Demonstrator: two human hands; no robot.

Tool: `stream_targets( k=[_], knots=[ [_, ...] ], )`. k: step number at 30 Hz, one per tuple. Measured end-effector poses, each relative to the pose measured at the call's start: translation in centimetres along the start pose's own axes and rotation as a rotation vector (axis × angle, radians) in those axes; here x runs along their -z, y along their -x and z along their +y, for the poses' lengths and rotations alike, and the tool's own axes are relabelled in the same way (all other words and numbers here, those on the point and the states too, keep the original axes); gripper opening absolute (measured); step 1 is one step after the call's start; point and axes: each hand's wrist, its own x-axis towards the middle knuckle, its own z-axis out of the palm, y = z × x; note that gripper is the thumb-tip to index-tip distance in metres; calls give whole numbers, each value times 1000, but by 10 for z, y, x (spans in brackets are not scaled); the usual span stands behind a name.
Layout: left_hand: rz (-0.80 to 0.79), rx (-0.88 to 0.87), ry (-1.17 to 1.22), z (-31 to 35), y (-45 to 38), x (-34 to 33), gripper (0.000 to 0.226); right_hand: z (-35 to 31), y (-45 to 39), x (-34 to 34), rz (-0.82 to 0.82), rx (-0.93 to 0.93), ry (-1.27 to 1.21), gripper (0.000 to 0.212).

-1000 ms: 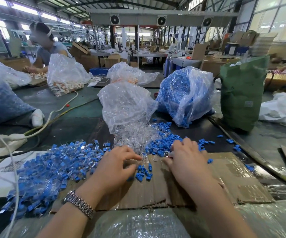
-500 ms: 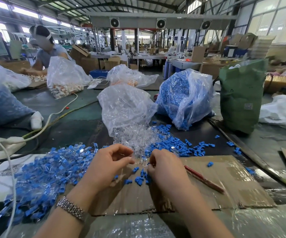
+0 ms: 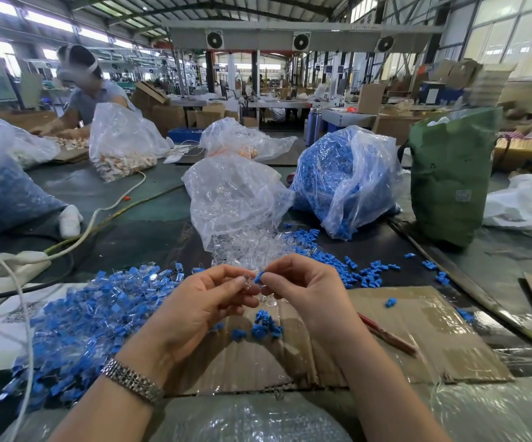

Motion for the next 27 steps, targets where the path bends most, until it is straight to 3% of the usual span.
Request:
stream_targets(
  k=[7,12,15,19,21,24,27],
  knots=[
    [-65,-12,34,2,1,3,22,6,0,-3,-6,64,172,4],
    [-76,-30,-7,4,3,1,43,13,-1,-2,-14,112,282,10],
    [-56,-34,-86,3,2,2,28,15,-2,-2,-28,112,308,10],
    [-45,-42,-71,3,3,1,28,10,-3,3,21,63,311,13],
    [-25,-43,-33,3,4,0,25,5,-2,12,87,-14,573,30],
    [10,-45,12,4,4,0,22,0,4,27,28,-290,1180,59],
    [34,-54,32,6,4,-2,24,-3,13,39,-42,-451,1311,61]
  ],
)
